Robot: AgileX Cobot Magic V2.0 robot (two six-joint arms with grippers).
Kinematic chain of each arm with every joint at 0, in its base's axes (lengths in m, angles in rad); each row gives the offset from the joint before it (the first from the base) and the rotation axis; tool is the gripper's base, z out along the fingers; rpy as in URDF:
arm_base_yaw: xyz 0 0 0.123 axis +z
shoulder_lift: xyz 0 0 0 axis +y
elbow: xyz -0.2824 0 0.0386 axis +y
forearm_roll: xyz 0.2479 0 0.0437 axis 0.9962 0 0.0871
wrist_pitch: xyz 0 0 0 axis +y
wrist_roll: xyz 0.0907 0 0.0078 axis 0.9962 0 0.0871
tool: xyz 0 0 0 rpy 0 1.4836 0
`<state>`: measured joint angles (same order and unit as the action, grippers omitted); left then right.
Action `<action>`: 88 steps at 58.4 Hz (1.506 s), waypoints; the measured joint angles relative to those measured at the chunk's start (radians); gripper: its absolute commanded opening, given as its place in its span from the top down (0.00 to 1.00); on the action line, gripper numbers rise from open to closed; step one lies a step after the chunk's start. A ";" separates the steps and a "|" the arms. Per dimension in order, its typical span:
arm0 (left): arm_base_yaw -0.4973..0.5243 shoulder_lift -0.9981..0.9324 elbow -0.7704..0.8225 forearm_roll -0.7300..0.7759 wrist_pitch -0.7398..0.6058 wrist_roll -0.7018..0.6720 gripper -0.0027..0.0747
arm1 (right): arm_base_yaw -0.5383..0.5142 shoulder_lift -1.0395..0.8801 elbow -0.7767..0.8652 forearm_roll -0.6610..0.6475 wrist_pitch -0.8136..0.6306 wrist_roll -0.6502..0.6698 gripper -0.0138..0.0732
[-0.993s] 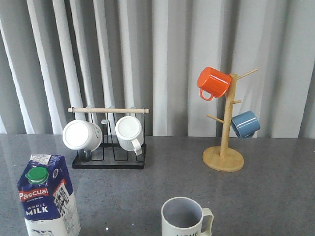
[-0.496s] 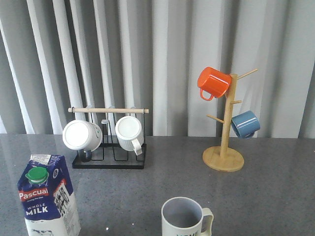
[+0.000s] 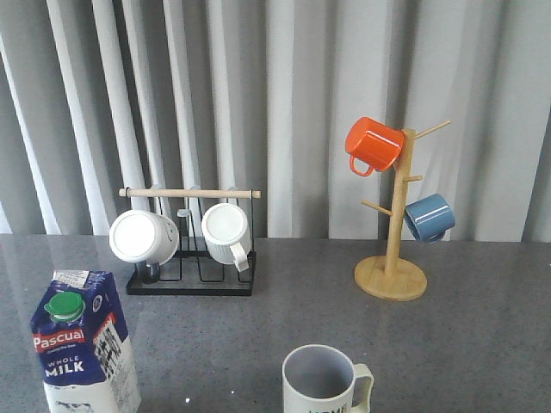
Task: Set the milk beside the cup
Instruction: 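Open the right gripper and withdraw it from the mug, then grasp the Pascual milk carton near its top with the left gripper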
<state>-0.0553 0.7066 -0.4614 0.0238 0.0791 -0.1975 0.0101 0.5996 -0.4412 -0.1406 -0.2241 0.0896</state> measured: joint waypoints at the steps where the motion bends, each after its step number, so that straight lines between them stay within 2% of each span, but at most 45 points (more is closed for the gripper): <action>1: 0.000 0.000 0.000 -0.007 0.004 -0.003 0.20 | 0.000 0.000 0.000 0.000 0.000 0.000 0.85; 13: 0.000 0.000 0.000 -0.052 0.037 -0.019 0.16 | 0.000 0.000 0.000 0.000 0.000 0.000 0.85; 21: -0.030 0.000 -0.006 -0.054 0.023 0.004 0.02 | 0.000 0.000 0.000 0.000 0.000 0.000 0.85; 28: -0.106 0.000 -0.031 -0.055 -0.030 0.074 0.02 | 0.000 0.000 0.000 0.000 0.000 0.000 0.85; 37: -0.175 0.065 -0.063 -0.055 -0.169 0.088 0.03 | 0.000 0.000 0.000 0.000 0.000 0.000 0.85; 44: -0.180 0.169 -0.103 -0.055 -0.225 0.046 0.03 | 0.000 0.000 0.000 0.000 0.000 0.000 0.85; 57: -0.180 0.339 -0.162 -0.054 -0.250 0.007 0.04 | 0.000 0.000 0.000 0.000 0.000 0.001 0.85; 79: -0.180 0.488 -0.168 -0.053 -0.331 0.025 0.06 | 0.000 0.000 0.000 0.000 0.000 0.001 0.85; 88: -0.180 0.520 -0.168 -0.053 -0.333 0.029 0.11 | 0.000 0.000 0.000 0.000 0.000 0.001 0.85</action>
<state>-0.2349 1.2267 -0.6294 -0.0290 -0.2538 -0.1690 0.0101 0.5996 -0.4412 -0.1406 -0.2241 0.0904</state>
